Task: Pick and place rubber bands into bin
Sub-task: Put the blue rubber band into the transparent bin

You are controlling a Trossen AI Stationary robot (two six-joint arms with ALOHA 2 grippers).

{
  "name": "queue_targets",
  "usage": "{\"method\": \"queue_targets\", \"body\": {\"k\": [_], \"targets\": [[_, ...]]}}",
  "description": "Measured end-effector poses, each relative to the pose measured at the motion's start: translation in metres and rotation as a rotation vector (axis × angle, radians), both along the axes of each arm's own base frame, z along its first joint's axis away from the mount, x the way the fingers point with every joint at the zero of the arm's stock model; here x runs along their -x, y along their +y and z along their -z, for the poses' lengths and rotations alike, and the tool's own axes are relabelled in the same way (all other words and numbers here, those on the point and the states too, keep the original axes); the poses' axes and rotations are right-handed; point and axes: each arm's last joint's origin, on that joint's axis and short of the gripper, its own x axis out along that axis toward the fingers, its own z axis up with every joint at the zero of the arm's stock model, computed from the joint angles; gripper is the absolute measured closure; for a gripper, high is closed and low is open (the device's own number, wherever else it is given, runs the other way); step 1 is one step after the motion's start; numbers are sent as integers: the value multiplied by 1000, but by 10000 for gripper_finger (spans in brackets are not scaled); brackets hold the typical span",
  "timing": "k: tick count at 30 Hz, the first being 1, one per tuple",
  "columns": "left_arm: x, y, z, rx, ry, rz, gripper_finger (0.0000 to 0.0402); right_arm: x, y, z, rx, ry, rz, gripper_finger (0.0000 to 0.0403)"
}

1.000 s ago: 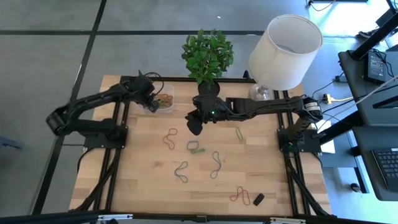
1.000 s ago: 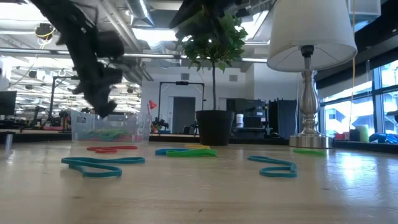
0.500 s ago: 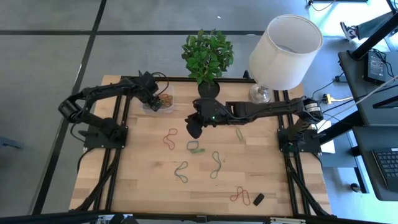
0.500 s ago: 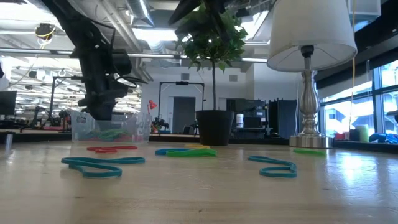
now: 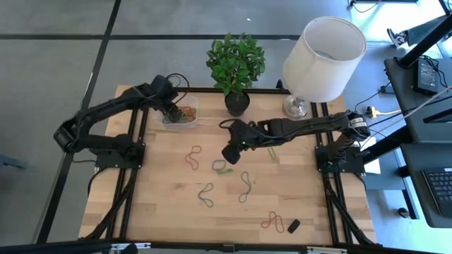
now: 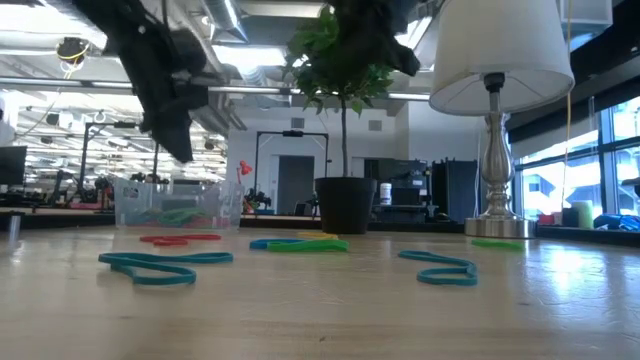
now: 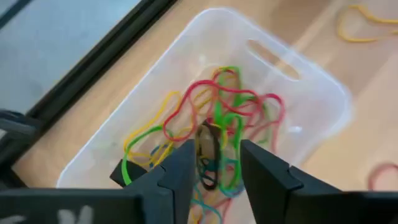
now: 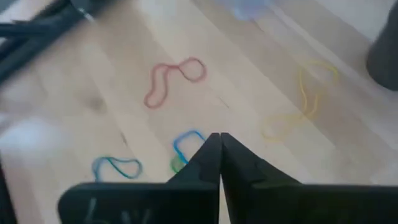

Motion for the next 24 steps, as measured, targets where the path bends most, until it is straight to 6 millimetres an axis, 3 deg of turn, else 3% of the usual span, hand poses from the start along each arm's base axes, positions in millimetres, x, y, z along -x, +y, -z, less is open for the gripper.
{"method": "queue_targets", "body": {"k": [6,11,18,24], "targets": [[-13,-34,-24,-42,20,124,336,20,-1,32,-23,56,-42,399],[-37,-69,-39,-74,-7,271,392,56,-2,64,-103,-30,-55,399],[-77,-119,-53,-187,8,399,400,128,-2,86,-126,-201,-88,399],[-128,-155,-43,-232,90,492,401,178,-6,99,-136,-276,-94,399]]}}
